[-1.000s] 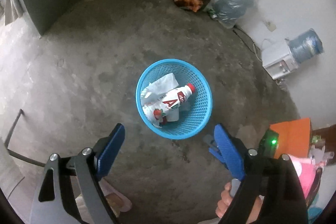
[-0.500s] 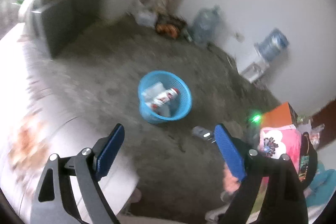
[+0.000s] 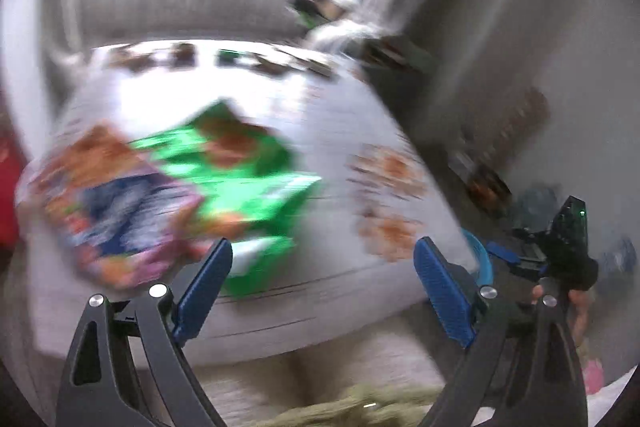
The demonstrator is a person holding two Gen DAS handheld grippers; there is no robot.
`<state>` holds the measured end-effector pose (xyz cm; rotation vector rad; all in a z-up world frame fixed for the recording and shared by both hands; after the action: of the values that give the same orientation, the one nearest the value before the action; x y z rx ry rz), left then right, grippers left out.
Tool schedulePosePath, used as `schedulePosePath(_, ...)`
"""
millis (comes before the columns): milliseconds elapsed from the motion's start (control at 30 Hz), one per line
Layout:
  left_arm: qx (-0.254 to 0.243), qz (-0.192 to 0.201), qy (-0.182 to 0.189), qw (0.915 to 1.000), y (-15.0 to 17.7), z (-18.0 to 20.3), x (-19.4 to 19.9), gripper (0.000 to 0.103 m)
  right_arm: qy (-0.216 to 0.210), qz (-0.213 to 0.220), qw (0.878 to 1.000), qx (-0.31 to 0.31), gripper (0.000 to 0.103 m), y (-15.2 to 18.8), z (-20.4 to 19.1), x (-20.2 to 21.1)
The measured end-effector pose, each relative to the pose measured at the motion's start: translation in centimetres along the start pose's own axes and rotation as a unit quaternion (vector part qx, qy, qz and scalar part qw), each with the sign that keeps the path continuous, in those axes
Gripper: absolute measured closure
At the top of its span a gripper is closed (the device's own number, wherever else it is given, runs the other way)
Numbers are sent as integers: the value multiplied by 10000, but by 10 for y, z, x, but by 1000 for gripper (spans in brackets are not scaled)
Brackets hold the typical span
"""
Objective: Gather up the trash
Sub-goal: 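Swing both tools back toward the chip bags on the table, then grasp the pink-blue chip bag with the left tool while the right tool grasps the green chip bag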
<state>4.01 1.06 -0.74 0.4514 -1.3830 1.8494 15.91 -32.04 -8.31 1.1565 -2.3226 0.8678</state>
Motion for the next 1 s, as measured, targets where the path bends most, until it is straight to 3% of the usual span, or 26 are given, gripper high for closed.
schedulePosePath(100,541,193,-442,9974,2,-62,19,13,-211,-384,9990,86,26,0,-32,-38)
schedulePosePath(167,877,261,-547,9943,5,-90,26,13,-345,-640,9973,139,26,10,-60,-59)
schedulePosePath(333,1775,256,-335,9832,13,-150,25,13,-550,-1216,9906,303,26,37,-104,-97)
schedulePosePath(467,2373,193,-103,9712,14,-175,11,21,-466,-1407,9885,283,26,45,-114,-115)
schedulePosePath(633,2621,301,-295,9641,5,-209,1,33,-214,-1236,9909,490,28,36,-130,-121)
schedulePosePath(733,2767,248,-352,9600,3,-222,-4,38,-220,-938,9906,971,33,24,-154,-112)
schedulePosePath(833,2837,191,-361,9581,6,-227,-6,40,-460,-986,9837,1432,38,22,-190,-123)
schedulePosePath(933,2849,179,-348,9578,5,-228,-11,40,-525,-1312,9707,1945,51,35,-225,-159)
schedulePosePath(1000,2889,194,-351,9565,4,-229,-11,41,-417,-1492,9636,2179,67,44,-233,-181)
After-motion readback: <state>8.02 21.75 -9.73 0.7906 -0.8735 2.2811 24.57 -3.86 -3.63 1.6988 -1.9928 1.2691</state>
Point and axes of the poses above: each gripper's, at about its wrist camera, not at the fingertips, and x roughly against the way its jaws point, z to its right, y to its underside, the point moved 7 cm from there along -x, roughly the way its jaws point, and after that the axes turned 2 degrees about x, right-handed, at the moved point
